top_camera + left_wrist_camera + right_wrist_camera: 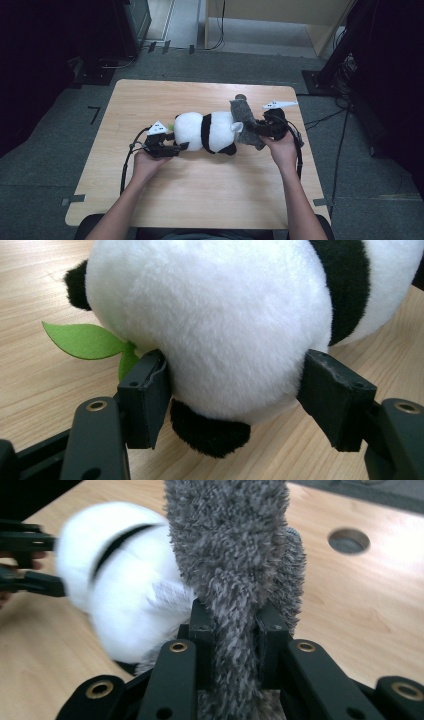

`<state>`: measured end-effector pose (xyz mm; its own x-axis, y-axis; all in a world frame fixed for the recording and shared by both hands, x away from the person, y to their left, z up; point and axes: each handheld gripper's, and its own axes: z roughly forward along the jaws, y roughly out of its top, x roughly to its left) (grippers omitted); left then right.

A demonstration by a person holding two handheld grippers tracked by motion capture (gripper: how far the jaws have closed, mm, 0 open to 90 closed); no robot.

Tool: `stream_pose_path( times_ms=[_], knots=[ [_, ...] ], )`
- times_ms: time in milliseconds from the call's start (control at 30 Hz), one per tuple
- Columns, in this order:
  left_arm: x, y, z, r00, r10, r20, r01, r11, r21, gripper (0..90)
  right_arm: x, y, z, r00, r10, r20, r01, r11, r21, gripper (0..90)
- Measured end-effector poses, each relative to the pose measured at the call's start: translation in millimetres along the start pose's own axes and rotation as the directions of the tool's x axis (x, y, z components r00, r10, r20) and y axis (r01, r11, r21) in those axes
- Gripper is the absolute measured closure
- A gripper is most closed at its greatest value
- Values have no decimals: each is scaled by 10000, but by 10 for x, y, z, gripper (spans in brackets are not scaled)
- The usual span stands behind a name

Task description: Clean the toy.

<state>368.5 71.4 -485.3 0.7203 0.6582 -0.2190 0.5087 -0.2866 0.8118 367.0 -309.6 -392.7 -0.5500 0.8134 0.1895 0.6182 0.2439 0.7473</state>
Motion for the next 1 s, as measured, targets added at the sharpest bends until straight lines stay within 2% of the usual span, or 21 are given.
stream_pose_path(
  times_ms=[100,133,300,400,433,533,600,733,800,867,933,1000],
  knots=[
    [7,-2,2,10000,-44,2,44,10000,2,314,144,92,-59,9990,-445,-105,445,9990,-80,758],
    [9,-1,1,10000,-60,13,60,10000,-8,314,229,142,-68,9975,-696,-129,695,9976,-67,758],
    [0,5,-3,9999,-117,28,117,9999,23,315,462,291,-55,9886,-1408,-537,1401,9900,-170,758],
    [-7,14,-7,9997,-210,87,211,9998,-61,315,578,340,-1,9823,-1665,-865,1656,9860,-172,757],
    [-6,21,-11,9997,-218,111,219,9998,-26,315,600,341,48,9811,-1745,-841,1749,9846,-36,758],
    [12,55,-36,9993,-276,233,275,9996,58,319,594,308,253,9815,-1733,-814,1789,9815,679,757],
    [40,82,-67,9986,-427,320,424,9990,110,342,573,274,351,9816,-1721,-823,1797,9789,970,758],
    [114,142,-108,9987,-357,354,350,9992,191,347,513,259,388,9826,-1556,-1017,1658,9810,1007,760],
    [142,188,-109,9993,-181,326,174,9996,218,334,499,259,394,9818,-1584,-1044,1689,9804,1013,760],
    [168,216,-121,9995,-105,313,105,9999,-14,332,487,256,406,9815,-1583,-1075,1697,9797,1066,761],
    [220,226,-97,9987,-156,492,165,9997,-180,326,486,249,420,9811,-1582,-1114,1707,9787,1139,761],
    [275,221,-29,9969,-230,751,245,9995,-195,272,487,245,435,9801,-1622,-1146,1754,9776,1162,762]
  ],
)
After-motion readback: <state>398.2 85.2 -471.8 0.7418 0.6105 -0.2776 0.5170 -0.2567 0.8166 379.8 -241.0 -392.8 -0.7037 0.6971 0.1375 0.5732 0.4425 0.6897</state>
